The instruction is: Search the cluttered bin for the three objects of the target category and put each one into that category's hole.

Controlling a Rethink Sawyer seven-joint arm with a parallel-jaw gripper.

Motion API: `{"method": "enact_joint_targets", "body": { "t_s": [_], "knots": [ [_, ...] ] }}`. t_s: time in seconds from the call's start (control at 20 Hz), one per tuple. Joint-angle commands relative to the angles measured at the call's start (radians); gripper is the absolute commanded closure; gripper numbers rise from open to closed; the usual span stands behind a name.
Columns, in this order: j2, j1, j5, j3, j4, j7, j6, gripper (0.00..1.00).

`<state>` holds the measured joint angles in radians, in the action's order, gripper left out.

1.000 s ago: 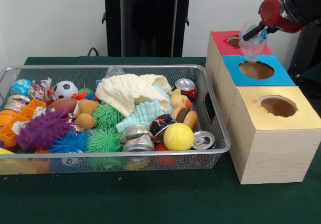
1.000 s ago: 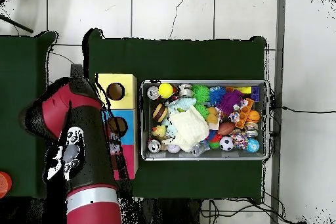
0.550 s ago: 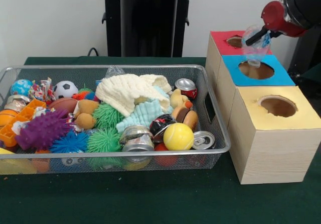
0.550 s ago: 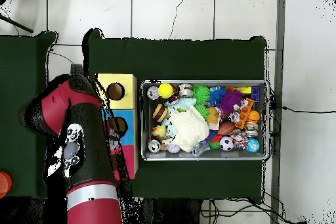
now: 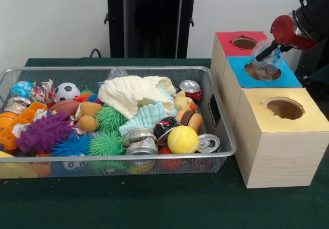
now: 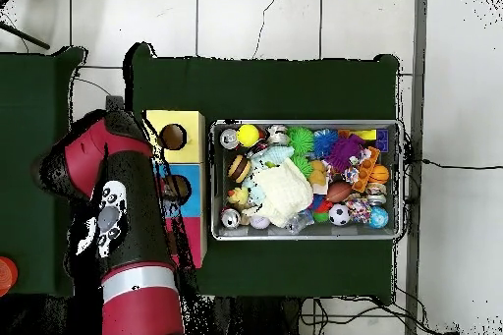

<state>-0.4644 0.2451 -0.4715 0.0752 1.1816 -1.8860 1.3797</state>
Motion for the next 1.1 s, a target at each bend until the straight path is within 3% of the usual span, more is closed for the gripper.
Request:
{"method": "enact_joint_targets", "body": {
  "t_s": [0.05,0.85,0.9,1.1],
  "knots": [
    [0.079,-0.002,-0.033,0.048,0.015,-0.013,-0.086,1.00],
    [0.104,0.003,-0.022,0.046,-0.031,-0.016,-0.064,1.00],
    [0.104,0.003,-0.019,0.046,-0.031,-0.010,-0.048,0.00],
    [0.099,0.000,-0.020,0.047,-0.021,-0.005,-0.060,0.00]
  ]
}}
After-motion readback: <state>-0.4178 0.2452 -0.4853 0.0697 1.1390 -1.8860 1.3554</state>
